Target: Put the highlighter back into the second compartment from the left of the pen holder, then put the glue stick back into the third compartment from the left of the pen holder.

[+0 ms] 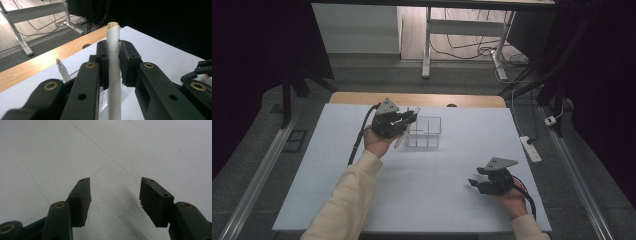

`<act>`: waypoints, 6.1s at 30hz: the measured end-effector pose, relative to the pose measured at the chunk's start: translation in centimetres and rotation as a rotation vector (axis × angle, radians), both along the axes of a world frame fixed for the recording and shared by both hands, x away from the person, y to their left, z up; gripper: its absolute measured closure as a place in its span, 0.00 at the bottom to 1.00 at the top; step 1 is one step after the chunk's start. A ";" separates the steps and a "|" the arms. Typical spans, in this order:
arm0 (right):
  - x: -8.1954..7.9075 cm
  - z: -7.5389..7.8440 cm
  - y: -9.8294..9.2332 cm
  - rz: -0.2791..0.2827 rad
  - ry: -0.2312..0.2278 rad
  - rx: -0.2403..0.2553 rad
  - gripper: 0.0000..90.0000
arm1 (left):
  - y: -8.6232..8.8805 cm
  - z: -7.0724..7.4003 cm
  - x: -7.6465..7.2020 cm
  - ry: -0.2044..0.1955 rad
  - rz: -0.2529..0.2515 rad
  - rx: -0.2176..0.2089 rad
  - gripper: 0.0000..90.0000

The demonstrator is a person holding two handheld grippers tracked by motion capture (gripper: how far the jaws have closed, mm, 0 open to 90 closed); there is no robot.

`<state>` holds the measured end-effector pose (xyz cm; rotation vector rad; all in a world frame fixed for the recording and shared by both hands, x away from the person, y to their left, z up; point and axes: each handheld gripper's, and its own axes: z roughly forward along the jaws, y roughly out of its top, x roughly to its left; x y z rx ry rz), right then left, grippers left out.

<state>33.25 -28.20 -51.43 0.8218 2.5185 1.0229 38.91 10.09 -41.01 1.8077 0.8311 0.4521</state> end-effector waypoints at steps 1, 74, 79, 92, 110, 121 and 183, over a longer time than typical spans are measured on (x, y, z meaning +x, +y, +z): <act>0.0 0.0 0.0 0.000 0.000 -0.002 0.46 | 0.0 0.0 0.0 0.000 0.001 0.001 0.87; 0.0 0.3 -0.1 -0.005 -0.015 0.013 0.46 | -5.2 0.7 6.3 0.003 0.032 -0.015 0.87; -0.1 0.4 0.0 -0.003 -0.016 0.013 0.46 | -5.7 0.9 7.3 -0.010 0.050 -0.005 0.87; 0.0 0.3 -0.1 -0.004 -0.011 0.016 0.46 | -6.2 -0.3 9.3 -0.009 0.074 0.012 0.86; -0.1 0.5 -0.2 -0.007 -0.016 0.013 0.46 | -2.4 -0.9 6.4 0.018 0.038 0.022 0.57; -0.1 0.6 -0.4 -0.017 -0.016 0.017 0.46 | 0.3 -1.1 2.6 0.029 -0.047 0.092 0.56; 0.4 1.1 -1.2 -0.034 -0.026 0.049 0.46 | 12.7 -4.8 -7.0 0.283 -0.100 0.549 0.46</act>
